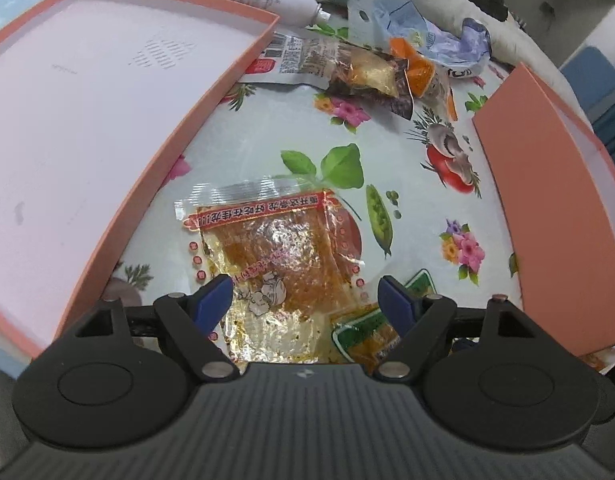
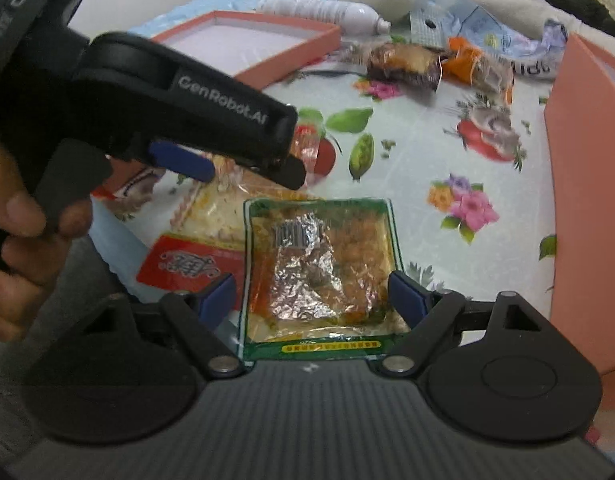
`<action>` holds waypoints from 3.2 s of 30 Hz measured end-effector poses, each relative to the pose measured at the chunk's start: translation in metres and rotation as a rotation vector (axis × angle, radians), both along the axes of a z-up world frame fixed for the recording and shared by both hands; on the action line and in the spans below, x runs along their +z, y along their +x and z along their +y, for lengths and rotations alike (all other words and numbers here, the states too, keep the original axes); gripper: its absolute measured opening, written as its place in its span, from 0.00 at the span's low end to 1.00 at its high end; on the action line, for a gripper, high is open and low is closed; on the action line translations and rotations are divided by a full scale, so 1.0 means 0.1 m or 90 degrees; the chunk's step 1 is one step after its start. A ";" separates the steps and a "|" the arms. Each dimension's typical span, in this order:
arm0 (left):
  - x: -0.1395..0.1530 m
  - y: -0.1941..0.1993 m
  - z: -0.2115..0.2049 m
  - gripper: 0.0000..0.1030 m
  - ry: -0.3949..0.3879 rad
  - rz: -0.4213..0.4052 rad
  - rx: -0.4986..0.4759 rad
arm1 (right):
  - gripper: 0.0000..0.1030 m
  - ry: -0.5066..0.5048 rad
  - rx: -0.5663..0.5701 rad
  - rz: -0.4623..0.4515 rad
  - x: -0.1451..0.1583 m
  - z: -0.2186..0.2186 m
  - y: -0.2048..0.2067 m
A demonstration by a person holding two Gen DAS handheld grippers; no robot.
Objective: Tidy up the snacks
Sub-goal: 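Grasp the red-labelled packet with the left tool while the right tool grasps the green-bordered packet, then carry both packets over the deep pink box and open both tools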
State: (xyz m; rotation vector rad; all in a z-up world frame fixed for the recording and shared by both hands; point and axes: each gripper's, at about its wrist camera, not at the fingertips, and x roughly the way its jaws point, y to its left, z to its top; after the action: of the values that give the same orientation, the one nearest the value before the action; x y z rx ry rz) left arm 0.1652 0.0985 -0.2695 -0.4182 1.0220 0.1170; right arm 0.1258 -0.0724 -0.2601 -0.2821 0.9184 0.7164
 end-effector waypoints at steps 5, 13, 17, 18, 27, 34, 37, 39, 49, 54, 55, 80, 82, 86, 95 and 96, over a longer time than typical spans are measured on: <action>-0.02 0.11 -0.08 0.79 0.034 0.013 -0.004 | 0.75 -0.017 0.007 -0.023 -0.02 0.02 -0.06; -0.04 0.22 -0.20 0.70 0.094 0.024 -0.019 | 0.45 -0.016 -0.001 -0.019 0.06 -0.13 -0.04; -0.04 0.26 -0.22 0.61 0.120 0.022 -0.021 | 0.39 -0.015 -0.033 -0.005 0.11 -0.29 -0.01; -0.04 0.27 -0.23 0.60 0.127 0.021 -0.026 | 0.38 -0.017 -0.041 -0.006 0.12 -0.34 -0.01; 0.01 0.30 -0.29 0.27 0.134 0.004 -0.063 | 0.37 0.008 -0.088 0.005 0.20 -0.52 0.08; 0.39 -0.01 -0.30 0.25 0.070 -0.042 -0.062 | 0.36 0.040 -0.126 -0.020 0.49 -0.54 -0.01; 0.58 -0.17 -0.34 0.25 0.057 -0.058 -0.061 | 0.36 0.060 -0.144 -0.037 0.69 -0.59 -0.11; 0.71 -0.27 -0.37 0.25 0.043 -0.068 -0.064 | 0.36 0.073 -0.154 -0.052 0.82 -0.64 -0.18; 1.36 -0.82 -0.58 0.25 0.005 -0.161 -0.094 | 0.36 0.129 -0.211 -0.110 1.47 -1.00 -0.54; 1.61 -1.02 -0.69 0.25 -0.015 -0.201 -0.116 | 0.36 0.127 -0.254 -0.141 1.66 -1.14 -0.76; 1.64 -1.05 -0.71 0.25 -0.015 -0.206 -0.121 | 0.36 0.124 -0.266 -0.148 1.67 -1.14 -0.79; 1.86 0.17 -1.75 0.25 -0.032 -0.189 -0.234 | 0.37 0.127 -0.437 -0.123 1.64 -2.10 -0.03; 1.80 0.39 -1.88 0.25 -0.033 -0.176 -0.243 | 0.37 0.118 -0.436 -0.123 1.61 -2.21 0.15; 1.65 0.79 -2.13 0.25 -0.033 -0.152 -0.253 | 0.37 0.107 -0.431 -0.115 1.53 -2.38 0.52; 1.14 1.55 -2.53 0.26 -0.028 -0.088 -0.276 | 0.38 0.068 -0.435 -0.077 1.12 -2.65 1.21; 1.09 1.60 -2.55 0.27 -0.032 -0.081 -0.277 | 0.39 0.064 -0.436 -0.070 1.08 -2.67 1.26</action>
State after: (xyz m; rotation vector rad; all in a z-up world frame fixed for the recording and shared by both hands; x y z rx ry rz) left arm 0.3248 -0.1562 -0.1606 -0.2371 0.9701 -0.3222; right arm 0.2523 -0.3397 -0.1523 0.0878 0.7999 0.1110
